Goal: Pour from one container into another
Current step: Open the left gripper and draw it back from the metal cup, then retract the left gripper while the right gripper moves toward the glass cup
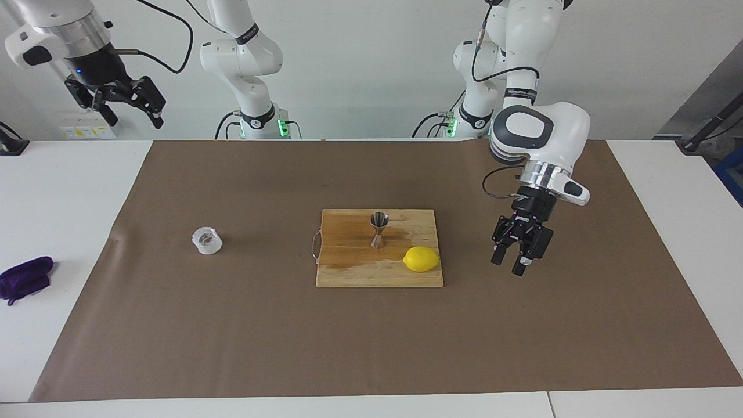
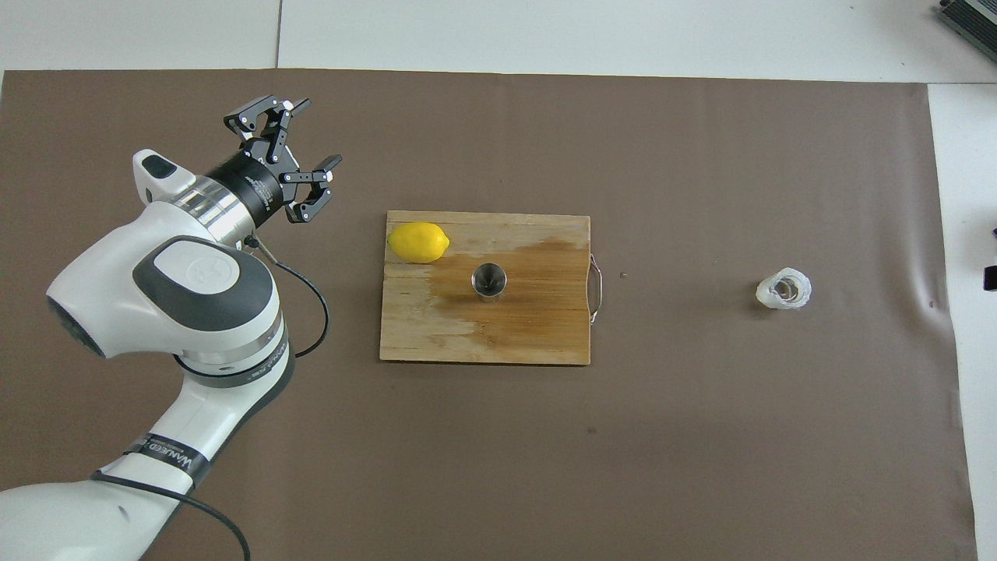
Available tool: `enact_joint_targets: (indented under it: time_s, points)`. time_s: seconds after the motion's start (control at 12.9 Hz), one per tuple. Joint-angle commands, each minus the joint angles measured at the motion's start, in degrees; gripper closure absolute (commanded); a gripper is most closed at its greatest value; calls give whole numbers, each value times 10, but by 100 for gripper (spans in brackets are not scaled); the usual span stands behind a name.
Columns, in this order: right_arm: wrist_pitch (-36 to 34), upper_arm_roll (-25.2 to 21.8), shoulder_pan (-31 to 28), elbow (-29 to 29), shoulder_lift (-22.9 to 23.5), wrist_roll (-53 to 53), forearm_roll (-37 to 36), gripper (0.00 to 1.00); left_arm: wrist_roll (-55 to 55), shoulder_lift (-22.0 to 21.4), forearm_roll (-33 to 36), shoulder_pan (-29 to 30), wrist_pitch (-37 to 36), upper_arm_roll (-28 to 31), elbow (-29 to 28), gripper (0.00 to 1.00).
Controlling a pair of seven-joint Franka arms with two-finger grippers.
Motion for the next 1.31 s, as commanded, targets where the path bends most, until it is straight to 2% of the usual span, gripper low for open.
enact_joint_targets:
  time_s: [0.0,0.23,0.39,0.46,0.54,0.85,1.01,1.16,1.24]
  points:
    - [73,-24,-16,-86,-32,-168,54,0,8,-1,153,53,-100,-5,12,20]
    - [132,-33,-23,-142,-26,-331,144,0,9,3,309,105,-238,-2,63,20]
    - [163,-48,-25,-177,-20,-467,217,0,17,10,456,114,-316,-2,100,20]
    - [162,-71,-25,-184,-6,-549,261,0,23,12,528,115,-344,-2,116,20]
    - [163,-91,-25,-186,14,-633,297,0,28,18,570,120,-367,-3,127,20]
    - [165,-132,-31,-186,120,-916,416,0,152,26,610,138,-491,-1,188,20]
    - [162,-135,-32,-185,148,-973,444,0,182,31,651,138,-552,-2,223,20]
    - [145,-136,-36,-185,188,-1072,511,0,227,31,660,139,-604,0,248,20]
    - [131,-137,-37,-185,198,-1095,522,0,253,27,674,139,-625,0,255,20]
